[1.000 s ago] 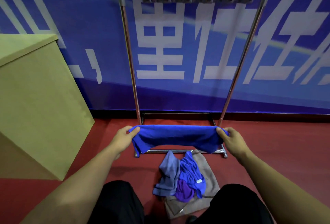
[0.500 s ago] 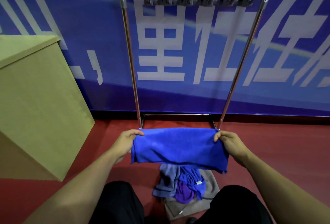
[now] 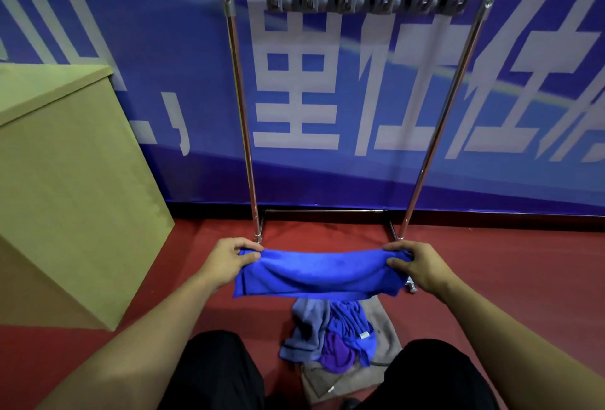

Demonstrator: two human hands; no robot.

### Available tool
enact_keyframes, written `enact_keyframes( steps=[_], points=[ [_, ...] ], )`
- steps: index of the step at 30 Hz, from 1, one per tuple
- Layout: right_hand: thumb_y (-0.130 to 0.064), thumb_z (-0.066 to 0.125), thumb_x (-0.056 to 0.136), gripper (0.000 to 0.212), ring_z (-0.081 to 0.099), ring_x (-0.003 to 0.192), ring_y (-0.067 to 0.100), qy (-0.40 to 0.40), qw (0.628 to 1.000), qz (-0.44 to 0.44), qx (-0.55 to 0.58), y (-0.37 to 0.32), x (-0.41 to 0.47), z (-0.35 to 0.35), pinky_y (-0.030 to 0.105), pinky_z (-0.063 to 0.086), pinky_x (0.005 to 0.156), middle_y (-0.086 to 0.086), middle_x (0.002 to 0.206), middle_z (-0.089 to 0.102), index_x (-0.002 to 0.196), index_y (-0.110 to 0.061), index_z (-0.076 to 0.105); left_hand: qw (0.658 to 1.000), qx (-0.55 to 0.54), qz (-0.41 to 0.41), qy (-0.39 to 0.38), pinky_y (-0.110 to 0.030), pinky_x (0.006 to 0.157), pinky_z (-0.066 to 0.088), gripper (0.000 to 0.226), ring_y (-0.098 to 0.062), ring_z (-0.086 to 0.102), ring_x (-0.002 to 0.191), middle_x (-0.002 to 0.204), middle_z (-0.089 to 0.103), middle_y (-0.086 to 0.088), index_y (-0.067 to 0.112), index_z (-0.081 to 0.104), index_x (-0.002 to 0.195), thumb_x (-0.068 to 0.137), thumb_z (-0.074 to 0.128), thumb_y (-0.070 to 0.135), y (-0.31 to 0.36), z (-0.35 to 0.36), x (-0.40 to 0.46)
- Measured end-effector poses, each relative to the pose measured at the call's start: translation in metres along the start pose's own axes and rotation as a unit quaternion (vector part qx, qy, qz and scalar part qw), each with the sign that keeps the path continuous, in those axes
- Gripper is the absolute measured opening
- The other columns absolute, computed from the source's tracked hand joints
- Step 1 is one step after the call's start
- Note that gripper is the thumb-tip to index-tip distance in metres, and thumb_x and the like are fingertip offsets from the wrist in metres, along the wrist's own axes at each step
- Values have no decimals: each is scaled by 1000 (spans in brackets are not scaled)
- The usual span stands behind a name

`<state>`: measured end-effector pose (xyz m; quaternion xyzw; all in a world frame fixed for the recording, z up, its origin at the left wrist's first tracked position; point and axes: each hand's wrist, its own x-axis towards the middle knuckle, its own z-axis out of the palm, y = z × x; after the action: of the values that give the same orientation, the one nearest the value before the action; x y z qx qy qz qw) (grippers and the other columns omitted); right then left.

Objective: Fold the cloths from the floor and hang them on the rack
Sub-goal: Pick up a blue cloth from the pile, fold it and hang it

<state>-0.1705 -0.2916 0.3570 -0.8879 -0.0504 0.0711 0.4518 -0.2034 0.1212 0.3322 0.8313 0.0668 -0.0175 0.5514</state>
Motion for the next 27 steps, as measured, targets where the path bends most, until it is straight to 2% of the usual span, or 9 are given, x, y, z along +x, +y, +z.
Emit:
enact_keyframes(
  steps=[2,4,6,10,15,19,24,25,27],
  points=[
    [-6,75,85,28,67,103,17,-6,1000,5,-19,2,0,-2,30,50,97,4,107,73,113,-9,73,1000,0,-6,-2,-9,82,51,24,-11,70,92,91,78,2,21,78,87,83,76,-3,-4,-2,1],
    [-7,76,85,30,66,101,16,-7,1000,12,-25,3,-2,-2,26,50,90,6,106,72,115,-10,73,1000,-3,-13,-10,-11,88,51,26,-12,69,98,97,76,4,22,76,93,83,77,-2,-8,-4,1],
    [-7,77,83,34,65,99,14,-5,999,12,-37,4,-2,-2,22,47,86,5,106,71,116,-12,72,999,4,-27,-29,-22,100,51,34,-14,68,106,106,75,2,20,74,106,79,82,1,-9,-5,0],
    [-7,81,78,39,66,102,16,0,999,11,-49,4,1,0,30,51,95,2,108,71,116,-13,72,992,112,-27,-48,-27,108,43,55,-12,62,113,118,69,1,12,69,123,72,87,5,-12,-6,3],
    [-10,81,78,33,70,95,15,20,999,13,-37,5,1,-1,37,56,91,1,100,75,110,-15,75,985,171,4,-12,-34,104,49,35,-14,68,108,110,75,5,23,75,110,76,86,18,-14,-10,5],
    [-11,82,79,23,70,86,13,21,1000,20,-3,10,1,-4,25,57,79,1,92,77,101,-12,77,987,156,25,-25,-37,95,55,17,-7,72,95,94,78,14,31,78,93,80,83,21,-10,-16,2],
    [-9,81,79,14,70,78,16,23,999,20,29,9,-1,-5,17,55,65,7,84,78,93,-7,77,992,122,18,-18,-37,92,56,13,-13,72,93,91,78,8,25,79,90,82,82,15,-4,-17,-2],
    [-8,81,79,13,69,78,17,28,999,18,35,8,-2,-4,15,54,65,8,84,77,91,-6,77,992,122,23,-13,-33,91,55,10,-13,71,93,91,77,5,24,79,88,83,81,15,-4,-16,-2],
    [-11,81,79,9,67,89,16,38,999,-6,18,7,-2,-2,13,50,73,6,91,75,87,-8,78,991,126,37,7,-12,88,46,7,-3,61,94,91,70,5,21,78,84,84,80,14,-3,-11,-3]
  ],
)
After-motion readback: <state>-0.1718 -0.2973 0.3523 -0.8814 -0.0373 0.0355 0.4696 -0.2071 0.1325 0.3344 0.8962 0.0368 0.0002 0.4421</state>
